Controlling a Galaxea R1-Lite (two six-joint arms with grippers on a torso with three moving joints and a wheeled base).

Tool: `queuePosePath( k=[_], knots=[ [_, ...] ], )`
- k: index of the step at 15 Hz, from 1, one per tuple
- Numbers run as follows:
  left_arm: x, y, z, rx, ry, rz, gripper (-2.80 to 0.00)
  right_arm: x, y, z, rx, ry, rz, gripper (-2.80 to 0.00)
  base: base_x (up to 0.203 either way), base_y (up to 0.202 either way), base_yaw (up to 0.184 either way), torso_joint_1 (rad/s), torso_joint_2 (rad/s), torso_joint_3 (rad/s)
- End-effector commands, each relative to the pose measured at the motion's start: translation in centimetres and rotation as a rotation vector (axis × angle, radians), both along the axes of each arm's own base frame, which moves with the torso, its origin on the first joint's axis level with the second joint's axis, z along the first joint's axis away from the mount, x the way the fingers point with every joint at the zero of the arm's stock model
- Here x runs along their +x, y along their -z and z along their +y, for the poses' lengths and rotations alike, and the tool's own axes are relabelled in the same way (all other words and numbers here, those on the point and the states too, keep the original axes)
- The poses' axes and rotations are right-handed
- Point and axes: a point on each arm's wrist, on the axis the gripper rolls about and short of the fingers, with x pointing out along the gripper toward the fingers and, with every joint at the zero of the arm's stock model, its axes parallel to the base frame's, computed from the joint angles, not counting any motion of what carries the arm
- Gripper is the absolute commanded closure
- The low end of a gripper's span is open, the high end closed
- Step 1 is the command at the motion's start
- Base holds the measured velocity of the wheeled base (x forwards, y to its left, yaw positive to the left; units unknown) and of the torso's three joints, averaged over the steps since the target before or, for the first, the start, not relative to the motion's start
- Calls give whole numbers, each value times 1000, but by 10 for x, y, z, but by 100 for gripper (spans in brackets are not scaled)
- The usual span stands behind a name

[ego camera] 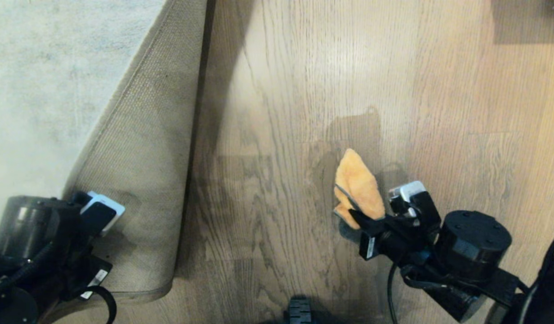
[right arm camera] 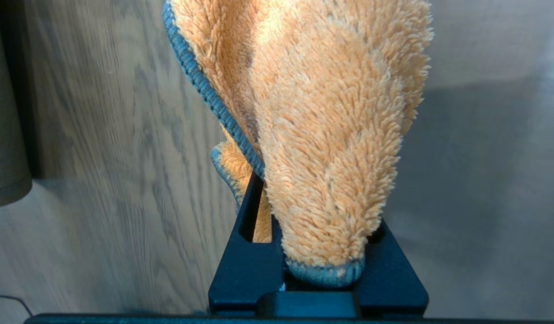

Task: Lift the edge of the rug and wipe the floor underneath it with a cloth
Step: Wipe the floor under the carpet with a rag

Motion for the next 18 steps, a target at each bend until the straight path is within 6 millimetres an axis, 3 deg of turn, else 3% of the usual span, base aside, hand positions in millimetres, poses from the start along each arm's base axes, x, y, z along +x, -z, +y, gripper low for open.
queuePosePath(
  k=[1,7,10,12,18],
  knots=[
    [0,-1,0,3,-1,-4,0,-13,-19,-22,47,40,-60,0,0,0,0,0,0,0],
    [0,0,0,-3,-6,-6,0,-42,-28,-105,32,316,-89,0,0,0,0,0,0,0],
    [0,0,-1,-3,0,-4,0,-47,-38,-141,26,505,-151,0,0,0,0,0,0,0],
    [0,0,-2,-3,2,-4,0,-53,-45,-154,25,579,-194,0,0,0,0,0,0,0],
    [0,1,-2,0,-1,-3,0,-66,-57,-168,39,666,-270,0,0,0,0,0,0,0]
  ],
)
